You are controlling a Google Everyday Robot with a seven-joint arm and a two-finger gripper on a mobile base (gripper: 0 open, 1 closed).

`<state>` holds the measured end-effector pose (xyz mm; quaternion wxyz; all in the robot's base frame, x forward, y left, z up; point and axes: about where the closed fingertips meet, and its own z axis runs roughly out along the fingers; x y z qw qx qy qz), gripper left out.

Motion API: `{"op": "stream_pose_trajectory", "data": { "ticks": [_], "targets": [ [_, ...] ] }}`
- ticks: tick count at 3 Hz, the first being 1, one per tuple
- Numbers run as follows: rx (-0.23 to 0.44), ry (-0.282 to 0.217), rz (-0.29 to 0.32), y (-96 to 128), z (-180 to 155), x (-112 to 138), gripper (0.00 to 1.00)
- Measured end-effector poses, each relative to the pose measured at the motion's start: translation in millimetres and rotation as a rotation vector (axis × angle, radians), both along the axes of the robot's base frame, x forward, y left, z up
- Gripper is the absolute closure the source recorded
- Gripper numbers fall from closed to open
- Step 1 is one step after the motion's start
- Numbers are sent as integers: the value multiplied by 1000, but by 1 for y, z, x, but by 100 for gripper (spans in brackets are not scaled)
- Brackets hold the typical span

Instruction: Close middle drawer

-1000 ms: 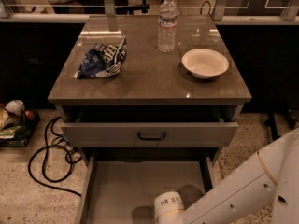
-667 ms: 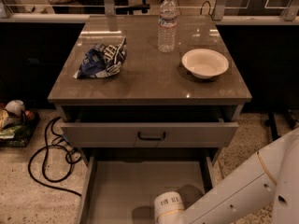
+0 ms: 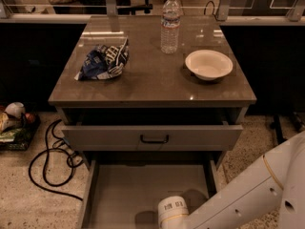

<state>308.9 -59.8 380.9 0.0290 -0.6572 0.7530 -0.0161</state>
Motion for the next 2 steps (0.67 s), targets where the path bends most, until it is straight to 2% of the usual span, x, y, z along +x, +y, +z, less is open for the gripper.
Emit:
{"op": "stream_pose_trajectory", "data": {
  "ticks": [1,2],
  "targets": [
    [0,0,0,0,0,0,0],
    [2,-2,0,0,2,0,0]
  ]
}}
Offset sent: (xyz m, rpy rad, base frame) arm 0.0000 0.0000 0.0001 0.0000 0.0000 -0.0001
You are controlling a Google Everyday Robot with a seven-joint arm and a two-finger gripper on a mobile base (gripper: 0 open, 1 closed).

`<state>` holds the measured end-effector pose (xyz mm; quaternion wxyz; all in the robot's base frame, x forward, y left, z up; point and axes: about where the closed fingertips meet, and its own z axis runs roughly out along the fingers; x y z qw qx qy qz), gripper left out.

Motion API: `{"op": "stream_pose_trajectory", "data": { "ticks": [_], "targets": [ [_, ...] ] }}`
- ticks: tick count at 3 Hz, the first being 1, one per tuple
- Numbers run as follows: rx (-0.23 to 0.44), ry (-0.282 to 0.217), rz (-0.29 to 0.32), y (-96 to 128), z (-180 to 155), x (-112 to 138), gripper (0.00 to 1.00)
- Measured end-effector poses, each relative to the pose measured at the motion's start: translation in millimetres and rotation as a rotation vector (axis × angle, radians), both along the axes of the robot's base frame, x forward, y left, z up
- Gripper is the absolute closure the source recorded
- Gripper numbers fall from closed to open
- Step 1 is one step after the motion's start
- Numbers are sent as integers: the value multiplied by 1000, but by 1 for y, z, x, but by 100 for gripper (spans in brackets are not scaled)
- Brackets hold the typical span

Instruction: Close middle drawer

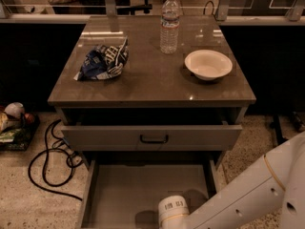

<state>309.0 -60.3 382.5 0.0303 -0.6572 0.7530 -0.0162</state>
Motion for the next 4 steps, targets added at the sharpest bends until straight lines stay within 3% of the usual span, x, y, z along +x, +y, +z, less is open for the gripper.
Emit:
{"op": "stream_pose_trajectory", "data": {
  "ticks": [1,3,4],
  "targets": [
    [29,-39,0,-8,29,3,0],
    [96,-214,-74,-50,123,-1,0],
    [96,-250,-67,-49,137,5,18]
  ]
}}
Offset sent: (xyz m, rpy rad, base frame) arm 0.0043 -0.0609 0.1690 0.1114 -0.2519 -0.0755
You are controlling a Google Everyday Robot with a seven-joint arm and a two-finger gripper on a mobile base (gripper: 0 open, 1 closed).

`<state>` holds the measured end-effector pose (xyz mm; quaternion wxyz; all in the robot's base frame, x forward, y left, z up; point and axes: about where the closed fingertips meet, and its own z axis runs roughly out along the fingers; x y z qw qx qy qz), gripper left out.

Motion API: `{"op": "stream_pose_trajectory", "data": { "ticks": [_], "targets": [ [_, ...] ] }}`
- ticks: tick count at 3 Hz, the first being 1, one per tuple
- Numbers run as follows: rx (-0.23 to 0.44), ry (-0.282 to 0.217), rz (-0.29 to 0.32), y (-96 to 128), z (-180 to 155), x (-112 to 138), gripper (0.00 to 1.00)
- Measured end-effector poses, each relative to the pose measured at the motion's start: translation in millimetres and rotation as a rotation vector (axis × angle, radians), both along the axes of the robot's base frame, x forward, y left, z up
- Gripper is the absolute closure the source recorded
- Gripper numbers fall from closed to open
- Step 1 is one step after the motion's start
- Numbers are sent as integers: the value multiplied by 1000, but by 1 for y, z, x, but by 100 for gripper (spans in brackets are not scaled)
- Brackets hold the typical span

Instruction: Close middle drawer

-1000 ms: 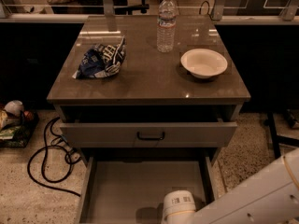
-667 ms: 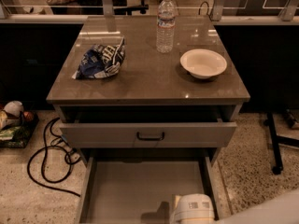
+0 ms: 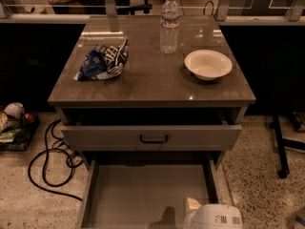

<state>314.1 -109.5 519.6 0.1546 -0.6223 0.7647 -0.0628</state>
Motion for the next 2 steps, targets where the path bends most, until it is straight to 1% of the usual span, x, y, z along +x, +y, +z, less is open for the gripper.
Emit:
{"op": "stream_pose_trajectory", "data": {
  "ticks": [2],
  "targets": [
    [-4,-7,4,0,2,1,65]
  ]
}}
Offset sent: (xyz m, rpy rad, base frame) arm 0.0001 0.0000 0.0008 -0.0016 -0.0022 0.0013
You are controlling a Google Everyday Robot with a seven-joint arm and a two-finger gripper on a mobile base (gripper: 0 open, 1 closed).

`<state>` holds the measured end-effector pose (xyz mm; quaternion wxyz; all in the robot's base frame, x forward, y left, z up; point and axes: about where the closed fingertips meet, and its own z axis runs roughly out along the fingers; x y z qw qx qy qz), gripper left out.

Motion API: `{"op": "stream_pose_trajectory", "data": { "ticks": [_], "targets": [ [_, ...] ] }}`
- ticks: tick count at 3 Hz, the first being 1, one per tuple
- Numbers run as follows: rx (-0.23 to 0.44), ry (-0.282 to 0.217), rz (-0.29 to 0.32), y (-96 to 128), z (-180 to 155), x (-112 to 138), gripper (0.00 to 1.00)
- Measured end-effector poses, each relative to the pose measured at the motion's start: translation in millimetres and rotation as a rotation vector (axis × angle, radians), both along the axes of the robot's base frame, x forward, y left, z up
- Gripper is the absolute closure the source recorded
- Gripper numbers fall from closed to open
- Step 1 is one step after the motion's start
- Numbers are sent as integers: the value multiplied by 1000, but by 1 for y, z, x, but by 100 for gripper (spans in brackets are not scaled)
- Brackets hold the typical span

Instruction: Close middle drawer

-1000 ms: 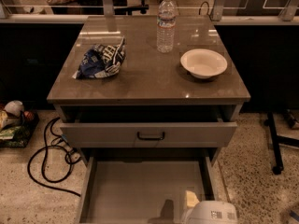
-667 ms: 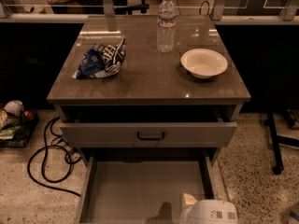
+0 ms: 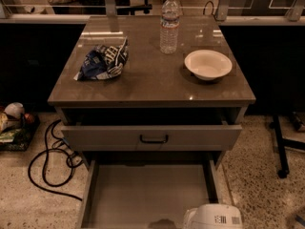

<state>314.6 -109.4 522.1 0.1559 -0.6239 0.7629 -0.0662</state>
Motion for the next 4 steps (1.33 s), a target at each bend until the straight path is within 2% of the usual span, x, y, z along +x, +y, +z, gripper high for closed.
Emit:
{"op": "stream_pose_trajectory", "data": {
  "ticks": [1,2,3,4],
  "targets": [
    [-2,-3,2,0,1,0,88],
    [-4,-6,4,0,2,0,100],
    [-12,6,5,-3,-1,-6,100],
    [-24,63,17,-15,-21,-27,100]
  ]
}}
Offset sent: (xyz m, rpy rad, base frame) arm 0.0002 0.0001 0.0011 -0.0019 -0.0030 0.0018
